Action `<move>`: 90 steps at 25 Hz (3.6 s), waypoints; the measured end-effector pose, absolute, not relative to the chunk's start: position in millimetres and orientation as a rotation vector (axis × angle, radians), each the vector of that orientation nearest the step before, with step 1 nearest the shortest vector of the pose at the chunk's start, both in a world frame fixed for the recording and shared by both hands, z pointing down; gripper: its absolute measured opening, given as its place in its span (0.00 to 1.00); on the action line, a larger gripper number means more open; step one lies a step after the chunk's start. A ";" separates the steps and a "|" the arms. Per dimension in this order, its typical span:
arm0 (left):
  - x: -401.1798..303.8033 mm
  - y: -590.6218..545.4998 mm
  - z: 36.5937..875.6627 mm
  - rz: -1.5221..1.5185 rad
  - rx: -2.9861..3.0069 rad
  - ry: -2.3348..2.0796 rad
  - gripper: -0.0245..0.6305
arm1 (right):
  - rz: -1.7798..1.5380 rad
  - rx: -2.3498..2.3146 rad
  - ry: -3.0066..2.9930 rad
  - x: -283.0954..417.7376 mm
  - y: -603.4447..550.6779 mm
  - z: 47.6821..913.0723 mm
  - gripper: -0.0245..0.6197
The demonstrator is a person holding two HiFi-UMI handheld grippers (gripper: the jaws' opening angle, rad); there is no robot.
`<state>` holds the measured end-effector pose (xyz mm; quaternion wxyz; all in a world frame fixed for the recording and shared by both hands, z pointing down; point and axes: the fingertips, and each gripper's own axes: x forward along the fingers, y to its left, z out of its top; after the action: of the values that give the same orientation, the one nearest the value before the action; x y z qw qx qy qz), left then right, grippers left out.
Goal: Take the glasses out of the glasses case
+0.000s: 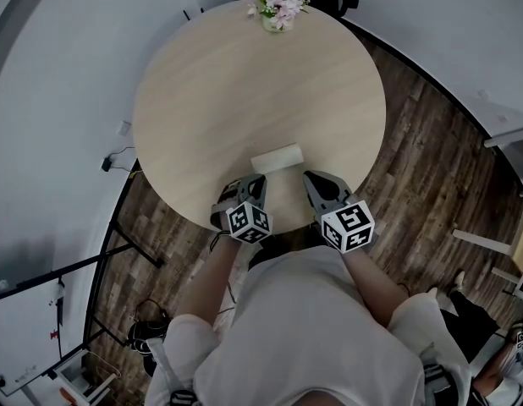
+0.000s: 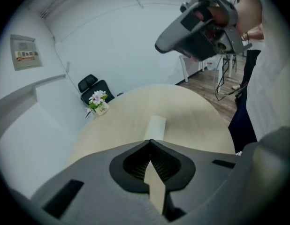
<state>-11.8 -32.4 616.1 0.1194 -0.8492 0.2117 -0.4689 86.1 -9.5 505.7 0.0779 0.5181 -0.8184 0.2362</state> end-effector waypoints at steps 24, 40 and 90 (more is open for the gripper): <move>-25.3 -46.0 714.1 -1.756 -2.083 0.352 0.05 | 0.795 1.518 -2.451 90.7 -12.6 520.3 0.06; -27.1 -46.6 720.3 -1.769 -2.053 0.366 0.05 | 0.800 1.491 -2.440 87.5 -19.3 527.4 0.06; -25.6 -46.0 721.6 -1.821 -2.080 0.264 0.05 | -0.101 0.390 -1.865 61.4 -58.4 684.6 0.45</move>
<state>-25.6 -46.0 721.6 0.1813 -0.7367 0.0934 -0.6447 61.4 -58.4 684.6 0.5785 0.1669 -0.7973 -0.0433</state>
